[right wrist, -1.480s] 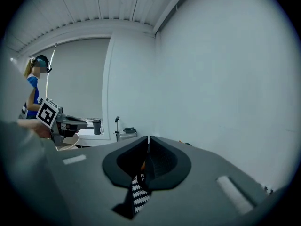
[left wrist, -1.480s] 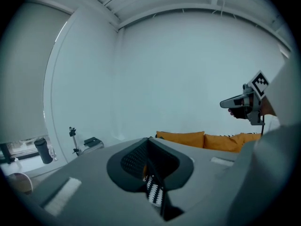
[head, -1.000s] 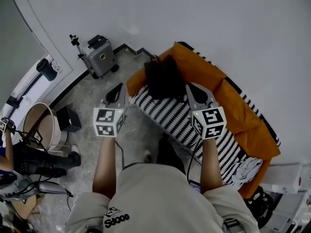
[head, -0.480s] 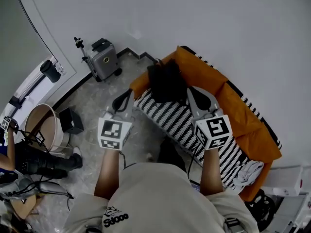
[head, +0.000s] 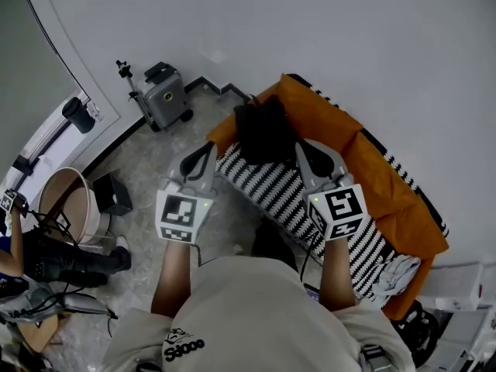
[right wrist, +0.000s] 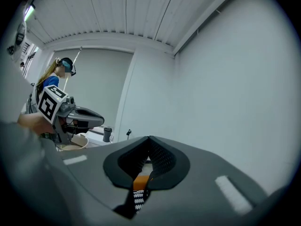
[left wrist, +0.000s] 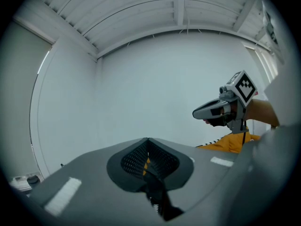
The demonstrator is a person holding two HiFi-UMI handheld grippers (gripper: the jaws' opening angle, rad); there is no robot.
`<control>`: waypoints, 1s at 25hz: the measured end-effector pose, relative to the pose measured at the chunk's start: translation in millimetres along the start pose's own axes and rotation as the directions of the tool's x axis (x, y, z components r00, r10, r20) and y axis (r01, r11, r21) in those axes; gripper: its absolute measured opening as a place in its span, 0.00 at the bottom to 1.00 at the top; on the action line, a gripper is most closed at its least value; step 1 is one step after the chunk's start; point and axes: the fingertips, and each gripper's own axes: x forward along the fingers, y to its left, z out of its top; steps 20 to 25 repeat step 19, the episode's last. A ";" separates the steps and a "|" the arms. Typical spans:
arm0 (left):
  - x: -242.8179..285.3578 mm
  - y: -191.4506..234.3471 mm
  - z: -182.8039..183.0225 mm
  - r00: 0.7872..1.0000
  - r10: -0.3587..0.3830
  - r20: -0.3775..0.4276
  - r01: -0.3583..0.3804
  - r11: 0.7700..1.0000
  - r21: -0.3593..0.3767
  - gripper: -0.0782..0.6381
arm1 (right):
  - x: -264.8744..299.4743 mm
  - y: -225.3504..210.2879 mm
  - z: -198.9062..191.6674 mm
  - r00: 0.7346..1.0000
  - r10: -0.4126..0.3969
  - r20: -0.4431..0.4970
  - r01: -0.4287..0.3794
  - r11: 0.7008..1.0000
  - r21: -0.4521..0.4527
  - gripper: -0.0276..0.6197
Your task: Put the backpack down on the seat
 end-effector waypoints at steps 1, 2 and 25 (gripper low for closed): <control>1.4 0.7 -0.4 1.000 0.001 -0.002 -0.001 1.000 -0.002 0.12 | 1.2 -0.7 -0.6 1.000 0.001 -0.003 -0.001 1.000 0.001 0.05; 2.5 1.0 -1.2 1.000 0.000 -0.005 0.000 1.000 -0.003 0.12 | 2.1 -1.0 -1.4 1.000 0.002 -0.005 -0.002 1.000 0.001 0.05; 15.1 7.0 -11.9 0.999 -0.034 -0.033 0.034 0.999 0.000 0.12 | 18.5 -0.7 -10.5 0.999 0.004 -0.035 -0.004 1.000 -0.002 0.05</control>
